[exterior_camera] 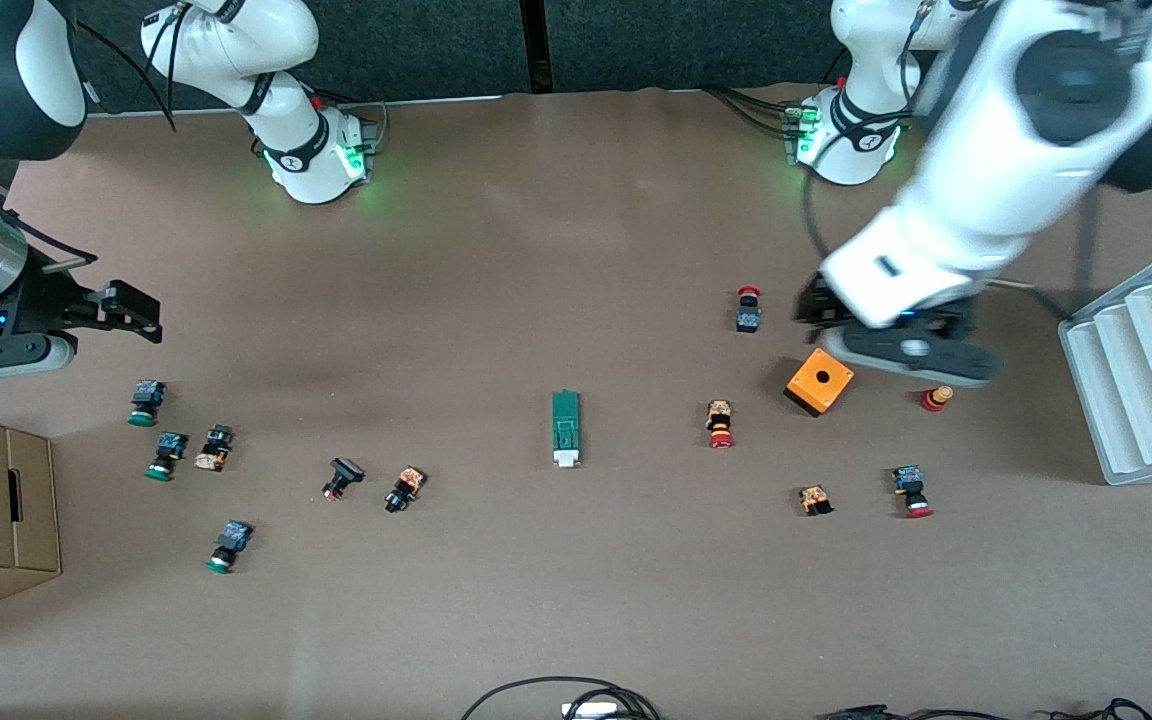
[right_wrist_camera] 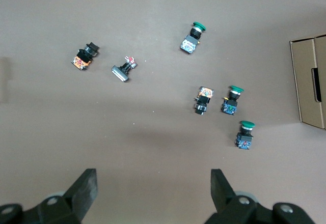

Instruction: Close load switch with both arms

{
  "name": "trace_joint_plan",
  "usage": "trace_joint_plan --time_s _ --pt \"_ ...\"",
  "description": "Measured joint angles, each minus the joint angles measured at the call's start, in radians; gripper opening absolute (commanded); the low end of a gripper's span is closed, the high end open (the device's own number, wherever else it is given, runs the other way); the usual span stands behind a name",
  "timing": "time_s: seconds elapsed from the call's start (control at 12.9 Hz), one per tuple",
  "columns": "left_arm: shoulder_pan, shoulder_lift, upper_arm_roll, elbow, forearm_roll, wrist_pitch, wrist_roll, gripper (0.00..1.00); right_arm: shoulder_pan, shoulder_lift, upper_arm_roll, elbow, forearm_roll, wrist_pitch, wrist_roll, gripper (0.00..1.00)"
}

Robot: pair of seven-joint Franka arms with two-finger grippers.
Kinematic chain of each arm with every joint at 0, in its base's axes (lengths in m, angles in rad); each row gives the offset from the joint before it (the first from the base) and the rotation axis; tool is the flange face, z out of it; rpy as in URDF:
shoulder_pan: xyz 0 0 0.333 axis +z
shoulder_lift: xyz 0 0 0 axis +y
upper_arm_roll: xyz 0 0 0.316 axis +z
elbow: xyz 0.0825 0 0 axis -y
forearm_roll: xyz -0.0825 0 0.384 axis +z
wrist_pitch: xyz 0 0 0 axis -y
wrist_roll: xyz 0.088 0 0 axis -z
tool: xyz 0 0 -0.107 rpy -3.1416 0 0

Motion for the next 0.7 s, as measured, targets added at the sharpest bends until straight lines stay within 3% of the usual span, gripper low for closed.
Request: trace_joint_plan --time_s 0.23,0.7 --pt "0.007 -0.079 0.139 -0.1 -0.039 0.0 0.103 1.0 0.0 0.001 0.0 0.0 0.0 0.0 0.0 1.0" --pt "0.009 -0.202 0.321 -0.296 -0.066 0.001 0.128 1.0 0.0 0.001 0.0 0.0 0.0 0.0 0.0 1.0"
